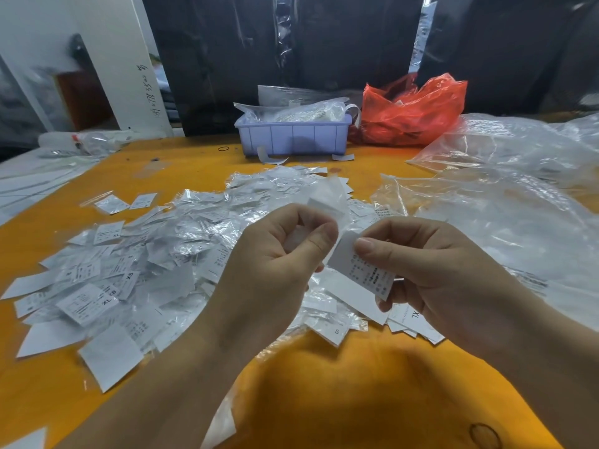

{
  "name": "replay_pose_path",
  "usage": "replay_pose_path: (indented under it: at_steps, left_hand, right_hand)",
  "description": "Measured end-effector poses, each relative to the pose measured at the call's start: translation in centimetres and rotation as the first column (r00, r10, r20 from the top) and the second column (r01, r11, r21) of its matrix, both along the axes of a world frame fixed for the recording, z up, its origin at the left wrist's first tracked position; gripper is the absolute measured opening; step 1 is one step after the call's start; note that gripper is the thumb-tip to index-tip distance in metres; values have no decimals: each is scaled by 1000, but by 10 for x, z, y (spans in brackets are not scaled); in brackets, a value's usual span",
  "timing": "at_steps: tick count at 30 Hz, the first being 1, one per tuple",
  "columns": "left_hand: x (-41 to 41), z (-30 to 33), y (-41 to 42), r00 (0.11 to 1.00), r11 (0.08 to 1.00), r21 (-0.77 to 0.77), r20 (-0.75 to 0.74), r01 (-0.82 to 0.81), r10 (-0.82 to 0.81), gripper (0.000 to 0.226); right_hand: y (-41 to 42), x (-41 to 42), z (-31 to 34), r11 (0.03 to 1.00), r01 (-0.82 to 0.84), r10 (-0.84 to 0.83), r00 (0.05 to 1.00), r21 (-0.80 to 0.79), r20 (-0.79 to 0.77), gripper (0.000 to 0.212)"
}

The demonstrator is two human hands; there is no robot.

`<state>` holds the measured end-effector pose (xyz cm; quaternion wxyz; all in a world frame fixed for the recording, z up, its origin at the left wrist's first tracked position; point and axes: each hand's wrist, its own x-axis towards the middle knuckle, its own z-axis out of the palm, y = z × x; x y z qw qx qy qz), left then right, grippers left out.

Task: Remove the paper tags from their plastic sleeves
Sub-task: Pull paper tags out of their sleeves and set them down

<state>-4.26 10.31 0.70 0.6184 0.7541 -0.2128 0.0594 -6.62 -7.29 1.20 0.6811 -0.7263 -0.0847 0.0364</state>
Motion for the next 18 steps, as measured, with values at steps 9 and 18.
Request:
replay_pose_path:
  at_steps: [9,18]
  left_hand:
    - [2,-1,1,994,999,-21,-96,44,-45,25]
    - [6,-4,2,992,996,24,-89,90,-88,8]
  right_hand:
    - [-1,1,-2,998,40,-36,997,-47,75,23]
    - [-1,0,-2,986,140,-121,975,-94,187,32]
